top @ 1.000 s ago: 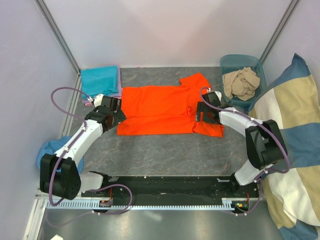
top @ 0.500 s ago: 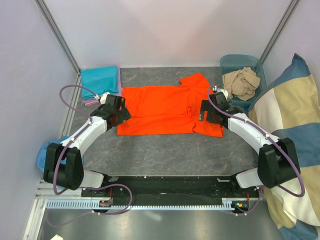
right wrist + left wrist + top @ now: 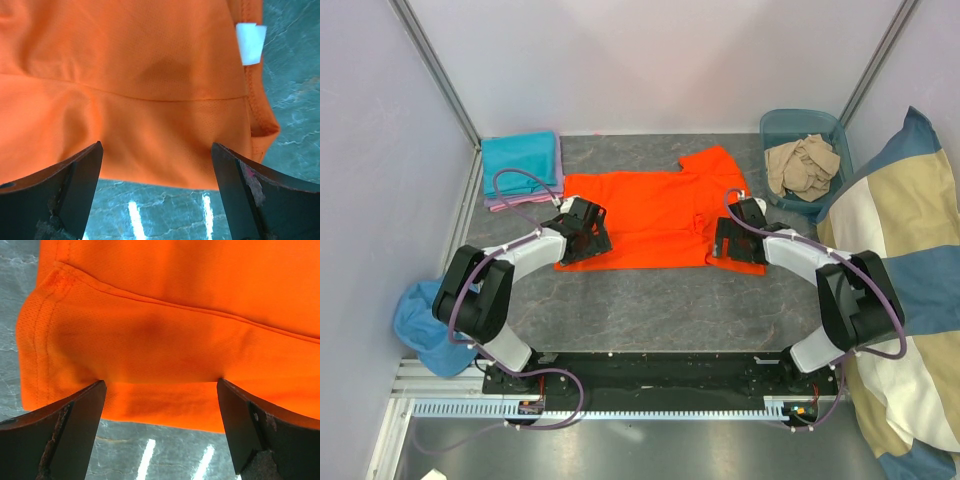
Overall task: Fold and stack the t-shirts
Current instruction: Fold the flattened tshirt in 1/3 of the way
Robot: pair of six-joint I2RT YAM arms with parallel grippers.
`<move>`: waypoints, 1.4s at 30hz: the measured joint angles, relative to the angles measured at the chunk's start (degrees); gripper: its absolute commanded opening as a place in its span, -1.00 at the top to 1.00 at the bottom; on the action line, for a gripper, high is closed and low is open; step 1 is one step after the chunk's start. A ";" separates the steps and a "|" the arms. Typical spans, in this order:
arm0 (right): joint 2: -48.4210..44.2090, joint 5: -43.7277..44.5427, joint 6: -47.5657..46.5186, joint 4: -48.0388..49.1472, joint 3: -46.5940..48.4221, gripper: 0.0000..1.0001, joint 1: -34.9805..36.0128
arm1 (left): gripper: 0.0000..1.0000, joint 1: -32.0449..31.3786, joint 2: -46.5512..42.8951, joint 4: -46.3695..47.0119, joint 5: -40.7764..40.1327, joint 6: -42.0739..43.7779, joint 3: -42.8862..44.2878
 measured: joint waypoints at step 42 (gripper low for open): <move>-2.64 6.01 15.02 -15.85 -2.40 -0.96 7.19 | -1.00 0.55 -7.78 0.28 -2.95 -3.02 -9.66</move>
